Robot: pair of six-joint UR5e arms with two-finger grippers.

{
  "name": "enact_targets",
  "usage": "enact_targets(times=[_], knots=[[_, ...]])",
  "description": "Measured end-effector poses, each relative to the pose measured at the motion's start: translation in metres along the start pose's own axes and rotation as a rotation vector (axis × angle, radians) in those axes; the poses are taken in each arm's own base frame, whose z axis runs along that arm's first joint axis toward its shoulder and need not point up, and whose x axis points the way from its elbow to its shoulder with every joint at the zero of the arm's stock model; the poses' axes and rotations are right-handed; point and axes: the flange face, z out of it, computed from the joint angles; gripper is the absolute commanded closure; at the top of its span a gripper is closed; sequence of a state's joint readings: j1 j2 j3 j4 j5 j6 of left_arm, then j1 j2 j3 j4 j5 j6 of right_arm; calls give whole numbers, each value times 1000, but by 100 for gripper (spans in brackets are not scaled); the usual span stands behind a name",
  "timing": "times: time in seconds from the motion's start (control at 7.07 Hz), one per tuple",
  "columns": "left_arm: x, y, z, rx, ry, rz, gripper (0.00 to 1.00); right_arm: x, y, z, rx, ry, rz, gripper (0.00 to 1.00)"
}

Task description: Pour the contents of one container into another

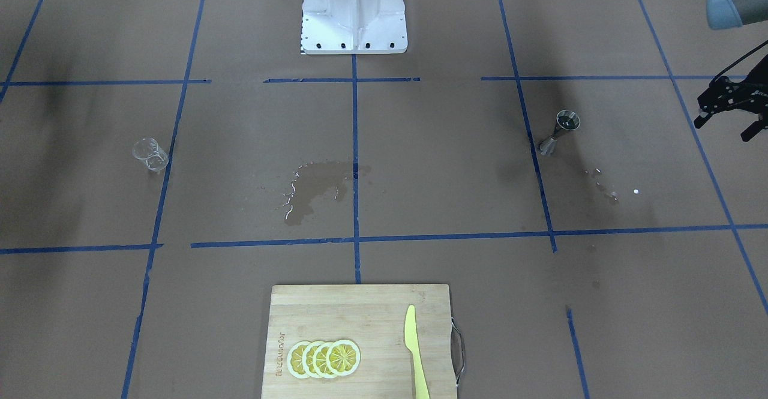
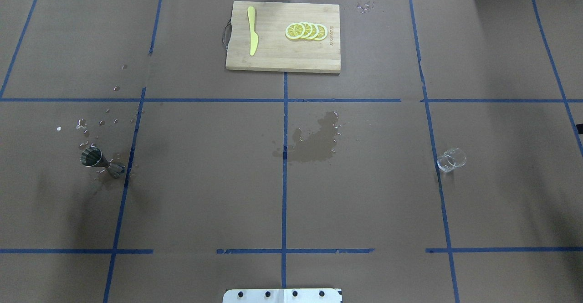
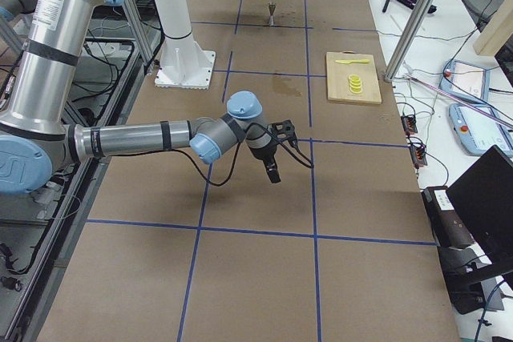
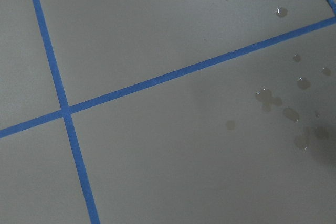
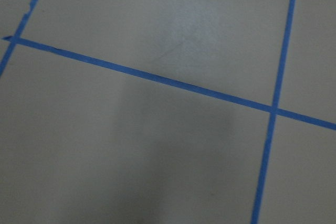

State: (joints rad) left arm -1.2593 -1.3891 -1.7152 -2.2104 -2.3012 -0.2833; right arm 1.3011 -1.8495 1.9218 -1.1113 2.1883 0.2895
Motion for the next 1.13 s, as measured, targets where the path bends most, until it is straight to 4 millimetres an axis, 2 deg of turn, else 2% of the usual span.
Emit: enact_targets(times=[0.14, 0.28, 0.42, 0.85, 0.99, 1.13], knots=[[0, -4, 1, -31, 19, 12, 0, 39, 0, -5, -60, -32, 22, 0], [-2, -5, -2, -53, 44, 8, 0, 65, 6, -9, -112, -68, 51, 0], [-1, -5, -8, -63, 89, 1, 0, 79, 13, -10, -151, -104, 81, 0], [11, -8, -18, -63, 143, 31, 0, 95, 32, -8, -198, -139, 130, 0], [3, -7, -18, -58, 93, 76, 0, 100, 40, -3, -213, -143, 149, 0], [-17, -6, -25, -59, 24, 103, 0, 104, 43, -1, -216, -142, 159, 0]])
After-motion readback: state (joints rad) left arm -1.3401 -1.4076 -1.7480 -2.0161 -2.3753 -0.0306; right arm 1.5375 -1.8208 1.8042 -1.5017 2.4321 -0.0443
